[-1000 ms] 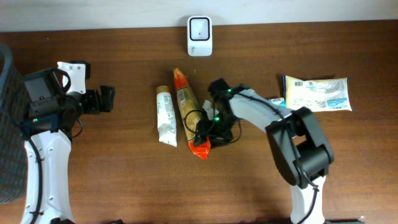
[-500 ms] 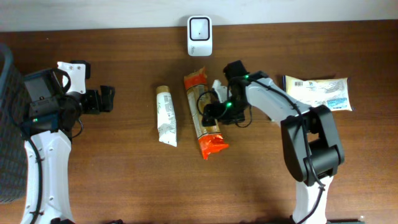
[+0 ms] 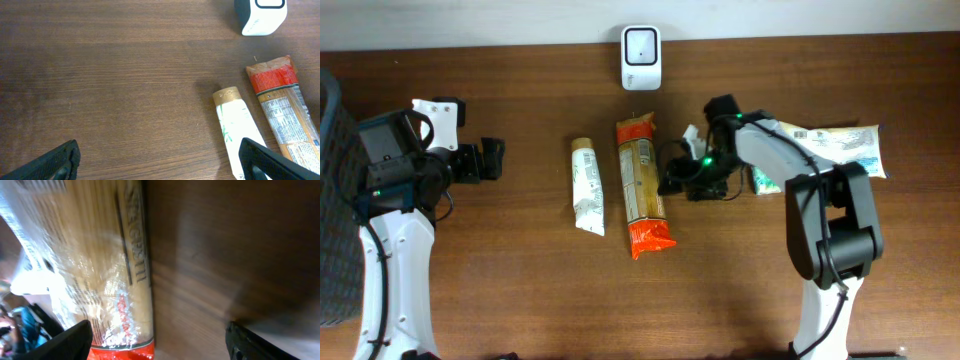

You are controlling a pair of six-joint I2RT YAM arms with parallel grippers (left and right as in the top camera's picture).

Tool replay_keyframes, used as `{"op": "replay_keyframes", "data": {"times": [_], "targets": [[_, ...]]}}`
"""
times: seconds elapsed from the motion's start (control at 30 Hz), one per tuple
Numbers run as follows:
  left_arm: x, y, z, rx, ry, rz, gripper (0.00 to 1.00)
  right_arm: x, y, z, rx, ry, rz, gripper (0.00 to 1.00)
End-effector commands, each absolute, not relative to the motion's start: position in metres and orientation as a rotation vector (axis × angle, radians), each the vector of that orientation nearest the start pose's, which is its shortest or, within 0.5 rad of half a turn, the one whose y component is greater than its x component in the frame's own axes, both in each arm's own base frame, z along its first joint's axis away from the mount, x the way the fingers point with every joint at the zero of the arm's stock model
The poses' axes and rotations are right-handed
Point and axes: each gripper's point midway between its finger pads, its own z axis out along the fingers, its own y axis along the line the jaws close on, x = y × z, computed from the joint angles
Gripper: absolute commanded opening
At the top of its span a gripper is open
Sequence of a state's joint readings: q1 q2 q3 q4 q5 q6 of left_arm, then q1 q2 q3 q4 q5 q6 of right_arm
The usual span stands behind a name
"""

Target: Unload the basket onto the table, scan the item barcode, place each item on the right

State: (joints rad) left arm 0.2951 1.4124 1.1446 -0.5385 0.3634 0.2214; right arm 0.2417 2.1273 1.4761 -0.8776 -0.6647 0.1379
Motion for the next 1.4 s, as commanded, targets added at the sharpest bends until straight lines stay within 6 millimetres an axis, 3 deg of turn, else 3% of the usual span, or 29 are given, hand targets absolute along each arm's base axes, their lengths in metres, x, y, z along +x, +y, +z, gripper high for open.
{"op": "replay_keyframes", "data": {"times": [0.0, 0.07, 0.13, 0.2, 0.4, 0.43, 0.5, 0.57, 0.6, 0.63, 0.7, 0.77, 0.8, 0.83, 0.9, 0.93, 1.0, 1.07, 1.2, 1.27, 1.33, 1.37], "targets": [[0.394, 0.055, 0.201, 0.109, 2.305, -0.173, 0.99, 0.360, 0.228, 0.031, -0.253, 2.989, 1.189, 0.84], [0.394, 0.055, 0.201, 0.109, 2.305, -0.173, 0.99, 0.356, 0.246, 0.022, -0.237, 3.011, 1.183, 0.84], [0.394, 0.055, 0.201, 0.109, 2.305, -0.173, 0.99, 0.347, 0.260, 0.001, -0.157, 3.090, 1.153, 0.83], [0.394, 0.055, 0.201, 0.109, 2.305, -0.173, 0.99, 0.341, 0.258, -0.018, -0.033, 3.172, 1.104, 0.76], [0.394, 0.055, 0.201, 0.109, 2.305, -0.173, 0.99, 0.346, 0.253, -0.016, -0.002, 3.161, 1.121, 0.11], [0.394, 0.055, 0.201, 0.109, 2.305, -0.173, 0.99, 0.349, 0.252, -0.008, -0.027, 3.138, 1.125, 0.06], [0.394, 0.055, 0.201, 0.109, 2.305, -0.173, 0.99, 0.358, 0.246, 0.018, -0.126, 3.091, 1.071, 0.04], [0.394, 0.055, 0.201, 0.109, 2.305, -0.173, 0.99, 0.365, 0.223, 0.048, -0.186, 3.095, 0.782, 0.04], [0.394, 0.055, 0.201, 0.109, 2.305, -0.173, 0.99, 0.367, 0.210, 0.067, -0.241, 3.090, 0.573, 0.04], [0.394, 0.055, 0.201, 0.109, 2.305, -0.173, 0.99, 0.369, 0.192, 0.089, -0.295, 3.069, 0.256, 0.04], [0.394, 0.055, 0.201, 0.109, 2.305, -0.173, 0.99, 0.370, 0.178, 0.107, -0.383, 3.003, -0.113, 0.04], [0.394, 0.055, 0.201, 0.109, 2.305, -0.174, 0.99, 0.366, 0.185, 0.109, -0.487, 2.923, -0.317, 0.04], [0.394, 0.055, 0.201, 0.109, 2.305, -0.173, 0.99, 0.362, 0.195, 0.105, -0.549, 2.887, -0.388, 0.05], [0.394, 0.055, 0.201, 0.109, 2.305, -0.173, 0.99, 0.354, 0.212, 0.096, -0.624, 2.871, -0.413, 0.12], [0.394, 0.055, 0.201, 0.109, 2.305, -0.173, 0.99, 0.340, 0.236, 0.073, -0.734, 2.873, -0.436, 0.39], [0.394, 0.055, 0.201, 0.109, 2.305, -0.173, 0.99, 0.332, 0.243, 0.059, -0.787, 2.885, -0.458, 0.46], [0.394, 0.055, 0.201, 0.109, 2.305, -0.173, 0.99, 0.316, 0.256, 0.039, -0.872, 2.916, -0.467, 0.53], [0.394, 0.055, 0.201, 0.109, 2.305, -0.173, 0.99, 0.309, 0.263, 0.037, -0.923, 2.942, -0.401, 0.54], [0.394, 0.055, 0.201, 0.109, 2.305, -0.173, 0.99, 0.311, 0.268, 0.051, -1.008, 3.008, -0.131, 0.57], [0.394, 0.055, 0.201, 0.109, 2.305, -0.173, 0.99, 0.316, 0.273, 0.077, -1.052, 2.991, 0.085, 0.60], [0.394, 0.055, 0.201, 0.109, 2.305, -0.173, 0.99, 0.333, 0.262, 0.106, -0.973, 2.968, 0.157, 0.76], [0.394, 0.055, 0.201, 0.109, 2.305, -0.173, 0.99, 0.340, 0.250, 0.115, -0.962, 2.966, 0.213, 0.96]]}}
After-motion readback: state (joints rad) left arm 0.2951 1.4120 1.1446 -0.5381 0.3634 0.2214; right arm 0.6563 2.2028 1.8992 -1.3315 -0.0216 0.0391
